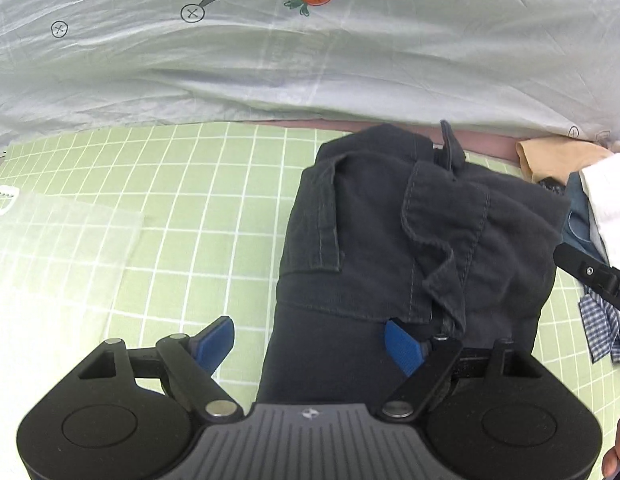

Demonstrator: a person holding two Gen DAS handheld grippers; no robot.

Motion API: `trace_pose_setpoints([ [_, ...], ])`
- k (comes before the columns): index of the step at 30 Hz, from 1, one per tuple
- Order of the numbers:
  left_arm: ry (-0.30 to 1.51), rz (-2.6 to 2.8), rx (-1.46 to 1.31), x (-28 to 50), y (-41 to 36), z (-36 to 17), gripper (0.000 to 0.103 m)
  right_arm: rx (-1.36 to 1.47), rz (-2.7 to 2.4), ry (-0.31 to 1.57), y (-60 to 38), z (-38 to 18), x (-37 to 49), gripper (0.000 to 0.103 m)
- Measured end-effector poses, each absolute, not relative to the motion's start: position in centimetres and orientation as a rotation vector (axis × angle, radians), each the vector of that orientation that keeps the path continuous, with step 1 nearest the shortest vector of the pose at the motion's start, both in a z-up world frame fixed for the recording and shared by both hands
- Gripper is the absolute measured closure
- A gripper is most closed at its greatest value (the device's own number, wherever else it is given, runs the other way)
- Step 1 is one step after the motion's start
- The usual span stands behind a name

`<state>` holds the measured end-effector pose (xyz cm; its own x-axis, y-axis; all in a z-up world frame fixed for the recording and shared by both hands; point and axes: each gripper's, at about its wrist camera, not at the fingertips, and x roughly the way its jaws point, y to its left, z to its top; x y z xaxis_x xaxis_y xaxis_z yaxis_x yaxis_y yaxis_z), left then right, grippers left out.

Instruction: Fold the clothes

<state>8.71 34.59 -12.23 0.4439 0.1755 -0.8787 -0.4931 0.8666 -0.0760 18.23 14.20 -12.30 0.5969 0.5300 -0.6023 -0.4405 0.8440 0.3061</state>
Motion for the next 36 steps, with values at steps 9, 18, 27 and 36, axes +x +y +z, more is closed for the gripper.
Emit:
trace_pose_setpoints([
  [9,1.049,0.401,-0.353,12.6,36.8,-15.6,0.008,-0.02,0.572,0.801,20.1,-16.2,21.9,0.082],
  [18,1.047,0.375,-0.49,12.5,38.2,-17.7,0.002,-0.085,0.522,0.874,21.6,-19.8,23.1,0.089],
  [27,1.088,0.431,-0.329,10.0,35.8,-15.3,0.004,-0.125,0.488,0.87,21.2,-16.1,18.2,0.073],
  [36,1.132,0.449,-0.333,4.4,34.1,-15.6,0.004,-0.171,0.522,0.918,18.5,-16.1,12.3,0.071],
])
